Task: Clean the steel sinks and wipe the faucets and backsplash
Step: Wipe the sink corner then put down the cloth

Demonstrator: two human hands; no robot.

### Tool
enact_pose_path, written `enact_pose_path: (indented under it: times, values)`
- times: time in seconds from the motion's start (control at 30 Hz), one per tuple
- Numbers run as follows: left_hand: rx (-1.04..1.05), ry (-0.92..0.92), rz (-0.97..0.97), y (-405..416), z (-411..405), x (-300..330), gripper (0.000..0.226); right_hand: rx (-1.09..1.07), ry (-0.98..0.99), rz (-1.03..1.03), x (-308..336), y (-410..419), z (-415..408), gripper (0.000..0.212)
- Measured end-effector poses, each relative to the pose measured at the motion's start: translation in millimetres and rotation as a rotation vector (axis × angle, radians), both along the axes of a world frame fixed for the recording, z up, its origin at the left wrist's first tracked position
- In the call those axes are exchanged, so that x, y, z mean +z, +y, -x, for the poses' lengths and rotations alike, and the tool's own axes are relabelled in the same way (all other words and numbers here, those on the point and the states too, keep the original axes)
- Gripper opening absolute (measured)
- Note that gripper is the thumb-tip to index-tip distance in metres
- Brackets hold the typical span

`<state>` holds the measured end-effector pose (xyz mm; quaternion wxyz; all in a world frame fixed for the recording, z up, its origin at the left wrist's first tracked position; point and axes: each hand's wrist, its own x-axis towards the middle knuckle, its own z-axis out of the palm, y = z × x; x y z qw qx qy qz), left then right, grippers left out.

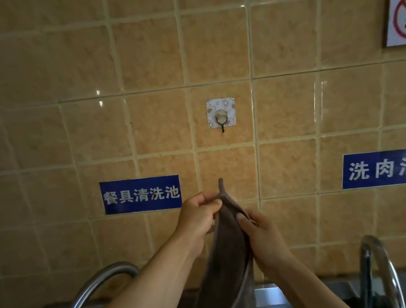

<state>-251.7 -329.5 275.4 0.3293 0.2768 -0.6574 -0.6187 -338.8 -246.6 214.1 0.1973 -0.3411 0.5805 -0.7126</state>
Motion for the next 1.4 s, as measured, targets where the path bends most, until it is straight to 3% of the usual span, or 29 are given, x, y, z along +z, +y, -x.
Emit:
enact_pose_path:
  times: [0.2, 0.43, 0.7, 0.97, 1.23, 1.4]
  values:
    - [0.024, -0.052, 0.033, -15, 10, 18, 0.014, -0.144, 0.200, 0.022, 14, -22, 10, 0.021]
    - [0.114, 0.027, 0.022, -21, 32, 55, 0.005, -0.194, 0.247, 0.050, 35, -23, 29, 0.022]
    - [0.157, 0.025, 0.105, -26, 50, 81, 0.017, -0.222, 0.197, 0.081, 56, -32, 49, 0.021]
    - [0.190, 0.017, 0.293, -38, 79, 104, 0.009, -0.264, 0.141, 0.142, 80, -43, 67, 0.024]
    - [0.406, 0.007, 0.480, -64, 111, 115, 0.023, -0.305, 0.137, 0.180, 89, -61, 87, 0.025]
    - [0.462, -0.073, 0.556, -78, 119, 114, 0.019, -0.281, 0.113, 0.129, 88, -72, 97, 0.023]
